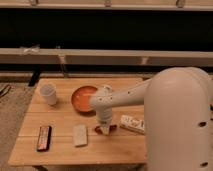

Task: Place the pepper on the white sponge

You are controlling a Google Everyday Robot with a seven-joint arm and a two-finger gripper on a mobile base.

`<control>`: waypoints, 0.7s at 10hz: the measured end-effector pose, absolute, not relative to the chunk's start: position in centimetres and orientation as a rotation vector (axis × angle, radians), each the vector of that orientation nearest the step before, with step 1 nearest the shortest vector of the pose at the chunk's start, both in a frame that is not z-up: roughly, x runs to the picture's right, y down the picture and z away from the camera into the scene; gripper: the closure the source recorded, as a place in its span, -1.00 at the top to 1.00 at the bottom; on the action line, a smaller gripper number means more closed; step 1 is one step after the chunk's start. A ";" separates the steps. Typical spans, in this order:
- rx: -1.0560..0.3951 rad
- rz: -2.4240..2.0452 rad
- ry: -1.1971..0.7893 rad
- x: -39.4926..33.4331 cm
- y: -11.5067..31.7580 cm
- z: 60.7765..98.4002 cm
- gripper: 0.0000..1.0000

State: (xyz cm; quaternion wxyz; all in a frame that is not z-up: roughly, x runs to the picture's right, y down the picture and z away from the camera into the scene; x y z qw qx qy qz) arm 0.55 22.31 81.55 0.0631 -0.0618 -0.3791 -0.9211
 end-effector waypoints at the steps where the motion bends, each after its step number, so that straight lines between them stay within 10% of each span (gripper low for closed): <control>1: -0.168 -2.782 -1.120 0.3 21.6 81.1 -0.67; 7: 0.008 -2.820 -1.001 -4.3 15.2 78.4 -0.94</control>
